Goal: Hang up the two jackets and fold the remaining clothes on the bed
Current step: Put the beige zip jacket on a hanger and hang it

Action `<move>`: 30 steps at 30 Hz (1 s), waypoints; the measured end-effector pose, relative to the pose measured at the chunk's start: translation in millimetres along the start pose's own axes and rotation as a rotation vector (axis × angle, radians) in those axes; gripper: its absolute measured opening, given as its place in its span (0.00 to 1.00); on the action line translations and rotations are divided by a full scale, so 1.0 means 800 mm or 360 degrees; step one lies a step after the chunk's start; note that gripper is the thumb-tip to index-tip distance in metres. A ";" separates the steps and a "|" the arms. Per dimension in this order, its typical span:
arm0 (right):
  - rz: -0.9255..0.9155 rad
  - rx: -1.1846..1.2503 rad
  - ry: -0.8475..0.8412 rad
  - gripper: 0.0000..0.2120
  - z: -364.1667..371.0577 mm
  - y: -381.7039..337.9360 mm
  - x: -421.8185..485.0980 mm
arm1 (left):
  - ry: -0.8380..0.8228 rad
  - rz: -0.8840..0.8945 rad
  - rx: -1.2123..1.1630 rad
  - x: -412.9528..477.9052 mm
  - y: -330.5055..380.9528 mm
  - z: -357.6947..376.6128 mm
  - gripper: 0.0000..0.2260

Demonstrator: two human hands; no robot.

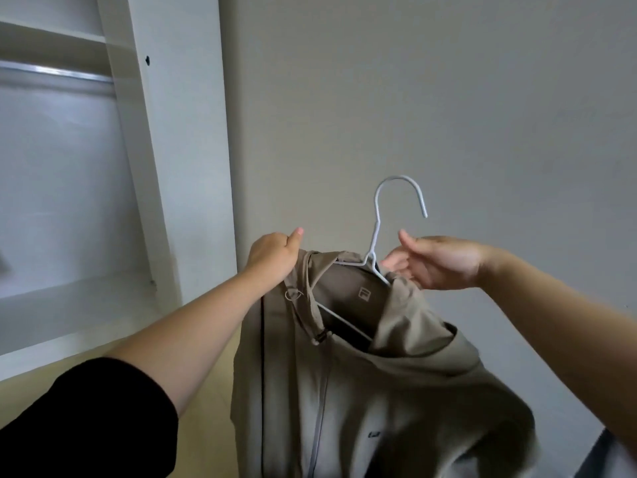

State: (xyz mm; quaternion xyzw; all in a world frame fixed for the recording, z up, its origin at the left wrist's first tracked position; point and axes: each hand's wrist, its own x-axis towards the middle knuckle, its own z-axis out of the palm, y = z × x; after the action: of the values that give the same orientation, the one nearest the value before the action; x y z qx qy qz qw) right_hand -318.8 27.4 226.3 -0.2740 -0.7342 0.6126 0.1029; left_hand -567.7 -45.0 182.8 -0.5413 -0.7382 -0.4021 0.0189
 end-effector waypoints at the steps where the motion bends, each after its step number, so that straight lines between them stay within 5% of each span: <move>1: 0.0063 -0.0042 0.0085 0.27 0.005 0.003 0.003 | 0.0005 0.0028 -0.0041 0.000 0.002 0.000 0.26; 3: 0.0213 -0.0195 0.0112 0.22 0.032 0.018 0.008 | 0.0006 0.0052 -0.0066 0.001 0.009 0.000 0.26; 5: 0.0101 -0.0874 0.0117 0.10 0.052 0.041 0.011 | 0.0022 0.0074 -0.0080 0.001 0.015 0.001 0.27; 9: 0.0441 -0.0250 0.0352 0.11 0.079 0.044 -0.008 | 0.0061 0.0134 -0.0127 -0.003 0.016 -0.002 0.26; 13: 0.0369 0.0012 -0.0052 0.13 0.078 0.028 0.003 | 0.0050 0.0106 -0.0240 -0.009 0.006 -0.009 0.25; 20: 0.0175 0.0462 0.0172 0.15 0.022 0.007 0.010 | -0.0032 0.0089 -0.0401 -0.012 -0.006 -0.009 0.23; 22: 0.0171 0.0453 0.0117 0.12 0.021 0.007 0.005 | -0.0042 0.0096 -0.0423 -0.012 -0.005 -0.009 0.22; 26: 0.0226 0.0053 -0.0347 0.27 0.032 0.009 -0.011 | -0.0059 0.0103 -0.0449 -0.010 -0.001 -0.006 0.22; 30: 0.0415 -0.0287 -0.0409 0.13 0.057 0.023 -0.004 | -0.0049 0.0108 -0.0477 -0.009 0.000 -0.005 0.21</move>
State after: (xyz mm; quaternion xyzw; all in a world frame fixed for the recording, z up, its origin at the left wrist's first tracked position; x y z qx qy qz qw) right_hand -333.3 -11.1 198.4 -0.2943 -0.7515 0.5825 -0.0967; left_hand -565.9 -53.2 181.9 -0.5688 -0.6514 -0.4986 -0.0598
